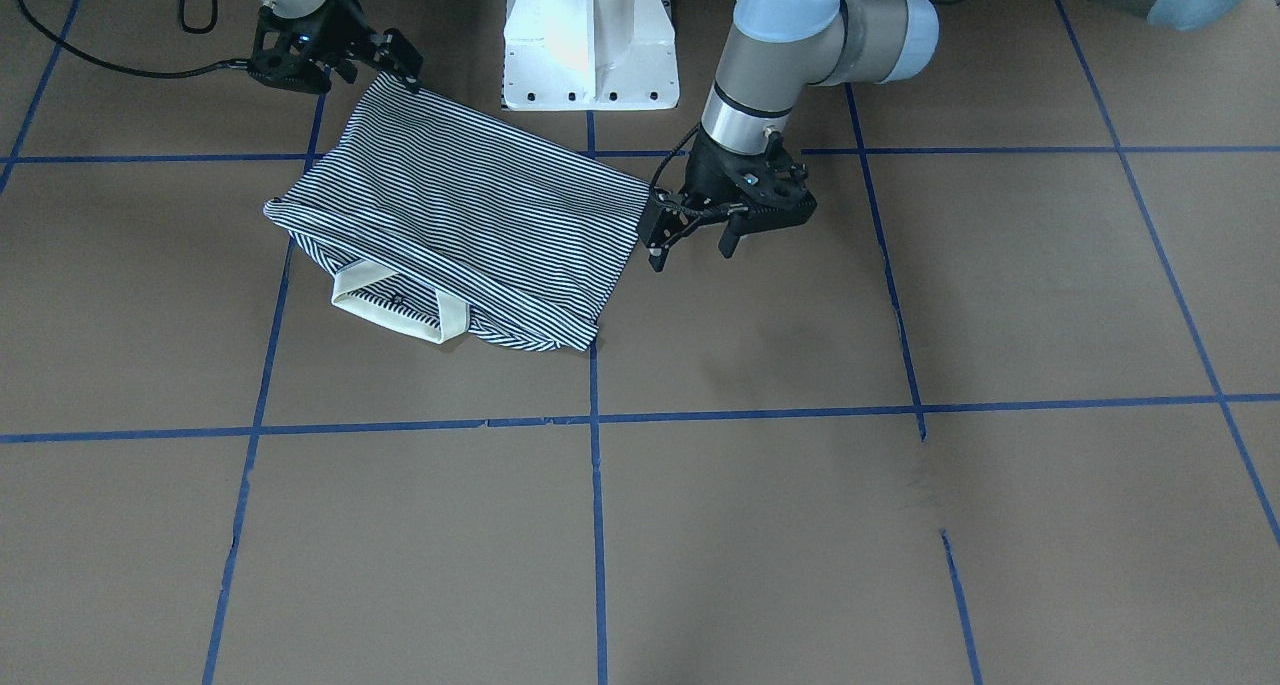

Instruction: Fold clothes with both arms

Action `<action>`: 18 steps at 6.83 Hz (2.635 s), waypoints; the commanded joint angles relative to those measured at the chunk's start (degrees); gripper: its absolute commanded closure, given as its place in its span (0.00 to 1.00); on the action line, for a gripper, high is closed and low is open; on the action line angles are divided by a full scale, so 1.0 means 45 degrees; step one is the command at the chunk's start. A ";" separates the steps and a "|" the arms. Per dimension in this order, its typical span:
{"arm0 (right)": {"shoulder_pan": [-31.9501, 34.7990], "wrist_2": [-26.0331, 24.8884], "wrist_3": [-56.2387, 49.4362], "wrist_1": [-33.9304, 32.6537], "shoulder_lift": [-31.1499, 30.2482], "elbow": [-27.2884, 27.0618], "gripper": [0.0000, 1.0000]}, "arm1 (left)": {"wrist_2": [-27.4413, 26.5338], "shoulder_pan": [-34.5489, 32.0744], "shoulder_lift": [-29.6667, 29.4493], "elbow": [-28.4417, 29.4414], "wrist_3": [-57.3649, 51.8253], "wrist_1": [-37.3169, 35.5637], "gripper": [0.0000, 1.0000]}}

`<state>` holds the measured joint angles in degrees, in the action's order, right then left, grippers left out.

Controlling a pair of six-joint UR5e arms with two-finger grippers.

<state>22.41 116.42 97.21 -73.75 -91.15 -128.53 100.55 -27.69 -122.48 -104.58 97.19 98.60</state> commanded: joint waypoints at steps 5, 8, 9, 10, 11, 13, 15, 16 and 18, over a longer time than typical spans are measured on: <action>0.2187 -0.0149 -0.1054 0.0003 0.1056 0.0223 0.00 | -0.1875 0.3145 -0.0145 0.0505 0.4302 -0.1365 0.01; 0.2265 0.0026 -0.1035 -0.0016 0.1308 0.0223 0.00 | -0.2186 0.3164 -0.0184 0.0817 0.4282 -0.1385 0.04; 0.2284 0.0046 -0.1035 -0.0016 0.1310 0.0223 0.00 | -0.2207 0.3145 -0.0184 0.0876 0.4282 -0.1385 0.06; 0.2285 0.0046 -0.1035 -0.0016 0.1310 0.0223 0.00 | -0.2323 0.3145 -0.0203 0.0857 0.4282 -0.1385 0.14; 0.2285 0.0046 -0.1035 -0.0016 0.1310 0.0204 0.00 | -0.2363 0.3145 -0.0184 0.0857 0.4282 -0.1423 0.39; 0.2323 0.0046 -0.1016 -0.0036 0.1310 0.0204 0.00 | -0.2383 0.3145 -0.0165 0.0838 0.4224 -0.1443 1.00; 0.2324 0.0046 -0.1015 -0.0075 0.1310 0.0184 0.00 | -0.2363 0.3145 -0.0358 0.0488 0.4049 -0.2045 1.00; 0.2324 0.0046 -0.1015 -0.0075 0.1290 0.0204 0.00 | -0.2383 0.3010 -0.0360 0.0080 0.4029 -0.2377 1.00; 0.2343 0.0008 -0.1015 -0.0056 0.1271 0.0184 0.00 | -0.2383 0.1746 -0.0379 0.0095 0.2649 -0.2420 1.00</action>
<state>32.93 116.59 92.64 -74.07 -85.36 -127.71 89.83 -16.65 -124.14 -104.08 112.37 87.94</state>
